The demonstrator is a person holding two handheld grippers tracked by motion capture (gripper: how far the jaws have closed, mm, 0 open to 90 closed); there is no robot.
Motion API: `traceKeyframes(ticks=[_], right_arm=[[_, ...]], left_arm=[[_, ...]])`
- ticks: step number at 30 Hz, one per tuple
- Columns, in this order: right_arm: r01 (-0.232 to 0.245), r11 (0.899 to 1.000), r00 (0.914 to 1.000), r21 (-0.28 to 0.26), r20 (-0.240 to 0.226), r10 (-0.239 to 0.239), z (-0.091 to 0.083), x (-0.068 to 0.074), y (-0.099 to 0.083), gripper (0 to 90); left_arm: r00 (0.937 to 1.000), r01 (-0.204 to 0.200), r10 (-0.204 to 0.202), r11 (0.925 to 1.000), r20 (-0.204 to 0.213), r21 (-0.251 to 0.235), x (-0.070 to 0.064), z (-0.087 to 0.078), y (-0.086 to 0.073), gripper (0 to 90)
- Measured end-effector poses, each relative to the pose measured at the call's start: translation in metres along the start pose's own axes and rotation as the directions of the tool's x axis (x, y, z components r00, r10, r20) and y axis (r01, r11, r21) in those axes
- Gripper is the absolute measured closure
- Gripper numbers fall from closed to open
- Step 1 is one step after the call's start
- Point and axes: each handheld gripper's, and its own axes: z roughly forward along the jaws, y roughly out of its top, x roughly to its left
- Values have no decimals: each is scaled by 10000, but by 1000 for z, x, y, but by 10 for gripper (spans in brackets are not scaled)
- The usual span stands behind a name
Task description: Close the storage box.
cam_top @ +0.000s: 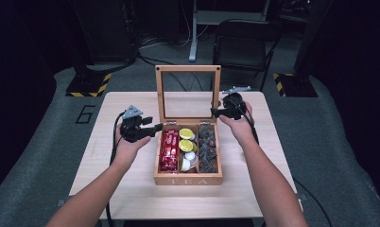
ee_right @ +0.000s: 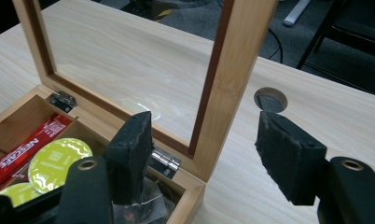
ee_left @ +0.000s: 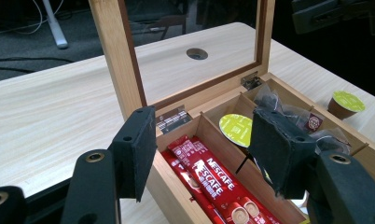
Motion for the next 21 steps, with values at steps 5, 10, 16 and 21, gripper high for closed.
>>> traceKeyframes(ticks=[5, 10, 16, 21], right_arm=[[-154, 9998, 9999, 151, 67, 153, 7, -5, 0, 356], [-17, 9997, 10000, 223, -4, 18, 12, -4, 4, 357], [148, 9998, 9999, 106, 14, -148, 18, -2, 9, 357], [-16, 9999, 10000, 124, -94, 17, 23, -4, 9, 357]], left_arm=[[10000, -17, 17, 10000, -7, -7, -1, 0, 1, 411], [10000, -61, 61, 10000, 29, 5, -3, 0, 1, 410], [9999, -135, 135, 9999, 38, 15, -7, 0, 3, 410], [9998, -175, 175, 9998, 65, 37, -8, -2, 2, 411]])
